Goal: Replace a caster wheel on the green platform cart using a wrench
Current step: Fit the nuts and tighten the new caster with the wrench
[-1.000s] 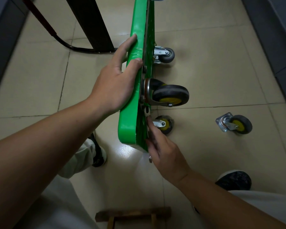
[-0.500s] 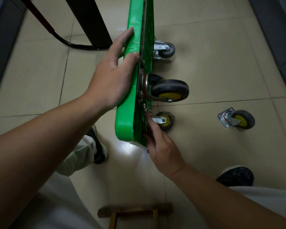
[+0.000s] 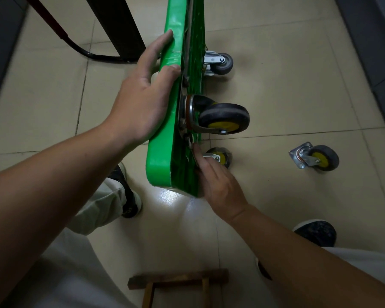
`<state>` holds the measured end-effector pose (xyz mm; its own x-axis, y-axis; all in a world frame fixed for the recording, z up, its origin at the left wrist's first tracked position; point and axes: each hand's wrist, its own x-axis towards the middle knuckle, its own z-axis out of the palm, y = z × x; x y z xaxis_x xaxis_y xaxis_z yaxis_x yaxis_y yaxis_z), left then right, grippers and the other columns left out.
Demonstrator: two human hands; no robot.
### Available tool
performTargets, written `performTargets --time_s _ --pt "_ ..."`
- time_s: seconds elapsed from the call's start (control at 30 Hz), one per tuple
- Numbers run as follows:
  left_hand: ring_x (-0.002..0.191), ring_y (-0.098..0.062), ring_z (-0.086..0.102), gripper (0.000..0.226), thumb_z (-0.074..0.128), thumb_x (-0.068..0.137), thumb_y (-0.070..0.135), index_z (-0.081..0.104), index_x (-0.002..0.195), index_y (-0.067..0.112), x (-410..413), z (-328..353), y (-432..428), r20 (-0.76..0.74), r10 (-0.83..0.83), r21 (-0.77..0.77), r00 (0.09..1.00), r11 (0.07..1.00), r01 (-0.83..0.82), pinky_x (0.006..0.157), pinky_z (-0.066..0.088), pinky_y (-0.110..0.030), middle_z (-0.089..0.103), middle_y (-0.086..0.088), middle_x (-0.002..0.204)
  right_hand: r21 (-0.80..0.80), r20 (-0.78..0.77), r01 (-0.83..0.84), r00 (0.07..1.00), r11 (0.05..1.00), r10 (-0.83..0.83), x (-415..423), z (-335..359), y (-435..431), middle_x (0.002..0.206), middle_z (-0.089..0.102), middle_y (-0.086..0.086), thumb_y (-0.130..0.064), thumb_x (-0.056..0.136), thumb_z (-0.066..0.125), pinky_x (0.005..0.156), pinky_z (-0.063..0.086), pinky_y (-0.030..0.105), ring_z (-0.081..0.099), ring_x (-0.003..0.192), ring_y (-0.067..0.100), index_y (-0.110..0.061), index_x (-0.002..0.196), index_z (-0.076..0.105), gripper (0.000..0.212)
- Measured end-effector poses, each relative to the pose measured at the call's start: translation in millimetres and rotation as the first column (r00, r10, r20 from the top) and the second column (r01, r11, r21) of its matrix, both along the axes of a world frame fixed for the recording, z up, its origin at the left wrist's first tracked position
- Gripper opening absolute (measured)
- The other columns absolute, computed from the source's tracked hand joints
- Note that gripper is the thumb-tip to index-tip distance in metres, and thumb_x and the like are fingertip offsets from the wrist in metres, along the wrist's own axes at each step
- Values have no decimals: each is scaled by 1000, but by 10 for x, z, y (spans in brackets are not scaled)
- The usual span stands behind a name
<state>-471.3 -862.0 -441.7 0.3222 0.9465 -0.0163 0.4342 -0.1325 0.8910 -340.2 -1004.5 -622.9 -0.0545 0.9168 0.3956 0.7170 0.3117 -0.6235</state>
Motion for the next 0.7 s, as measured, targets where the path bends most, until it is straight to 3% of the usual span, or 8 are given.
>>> performTargets --time_s 0.1,0.23,0.37,0.47,0.5,0.57,0.7 --pt "80 13 63 52 46 108 31 35 159 41 2 9 -14 4 7 7 1000 1000 -7 62 48 -9 54 14 126 31 -19 21 1000 999 -21 -107 1 -61 98 63 18 17 92 54 83 57 43 62 84 33 -12 159 9 86" --pt "78 15 63 51 44 110 29 35 158 42 7 33 -35 12 25 -6 1000 1000 -25 60 49 -8 51 21 119 -50 -142 -4 990 999 -3 -225 65 -91 108 64 26 11 92 54 89 55 52 65 95 42 -8 157 18 77" --pt "73 20 59 51 43 111 29 34 159 41 35 55 -71 -16 32 13 999 999 -32 56 45 -4 50 23 114 -164 -243 -46 970 985 5 -218 122 -115 121 61 28 4 98 52 98 51 56 60 112 48 -22 158 14 76" --pt "70 19 58 51 42 111 28 33 160 40 48 61 -74 -29 30 15 999 999 -30 55 44 -5 51 22 114 -185 -347 -68 938 980 0 -195 131 -126 130 58 21 -1 102 49 113 46 43 57 123 39 -37 160 12 77" --pt "69 19 58 51 42 111 29 32 160 40 54 65 -77 -31 28 13 999 1000 -28 55 44 -5 51 22 114 -195 -368 -72 930 978 -4 -182 129 -117 129 58 16 0 102 47 112 47 40 59 122 36 -44 159 10 81" --pt "70 19 59 51 42 111 29 32 160 40 55 65 -79 -24 30 11 999 1000 -29 55 44 -5 50 23 115 -202 -359 -68 933 977 -9 -135 108 -85 118 56 11 5 102 45 93 55 43 62 103 35 -51 158 8 88" --pt "70 21 59 51 42 111 30 33 159 42 40 60 -83 -19 36 1 999 999 -36 53 44 -4 45 26 113 -148 -253 -63 967 987 24 9 40 19 109 52 7 13 99 48 71 56 39 58 81 31 -48 159 7 95"
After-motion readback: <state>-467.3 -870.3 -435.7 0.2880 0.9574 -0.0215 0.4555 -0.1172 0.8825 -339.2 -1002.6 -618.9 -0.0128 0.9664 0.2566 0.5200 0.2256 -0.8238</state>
